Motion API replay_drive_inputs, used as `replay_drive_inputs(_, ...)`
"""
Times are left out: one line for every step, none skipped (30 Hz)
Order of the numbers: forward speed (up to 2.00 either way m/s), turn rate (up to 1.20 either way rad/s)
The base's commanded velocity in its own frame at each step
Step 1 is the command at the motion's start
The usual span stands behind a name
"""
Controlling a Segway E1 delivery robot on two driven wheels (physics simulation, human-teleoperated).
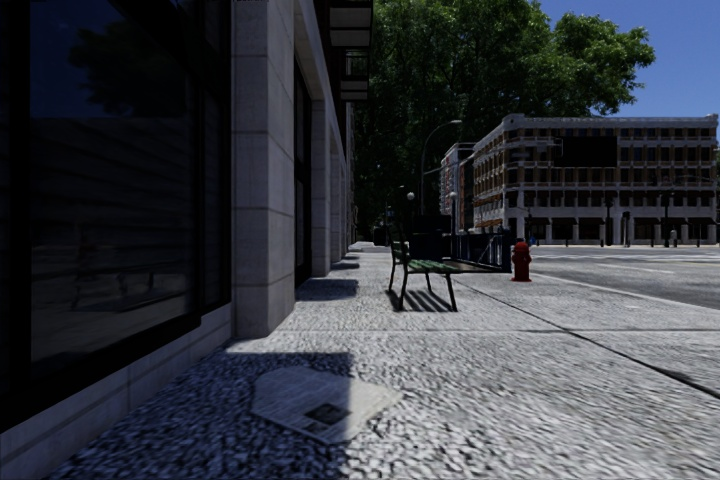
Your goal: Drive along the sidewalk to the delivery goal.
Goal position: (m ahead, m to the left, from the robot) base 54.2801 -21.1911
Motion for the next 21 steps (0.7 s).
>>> replay_drive_inputs(2.00,0.00)
replay_drive_inputs(2.00,0.00)
replay_drive_inputs(2.00,0.00)
replay_drive_inputs(2.00,0.00)
replay_drive_inputs(2.00,0.00)
replay_drive_inputs(2.00,0.00)
replay_drive_inputs(2.00,0.00)
replay_drive_inputs(2.00,0.00)
replay_drive_inputs(2.00,0.00)
replay_drive_inputs(2.00,0.08)
replay_drive_inputs(2.00,0.08)
replay_drive_inputs(2.00,0.12)
replay_drive_inputs(2.00,0.14)
replay_drive_inputs(2.00,0.16)
replay_drive_inputs(2.00,0.18)
replay_drive_inputs(2.00,0.21)
replay_drive_inputs(2.00,0.21)
replay_drive_inputs(2.00,0.21)
replay_drive_inputs(2.00,0.22)
replay_drive_inputs(2.00,0.22)
replay_drive_inputs(2.00,0.19)
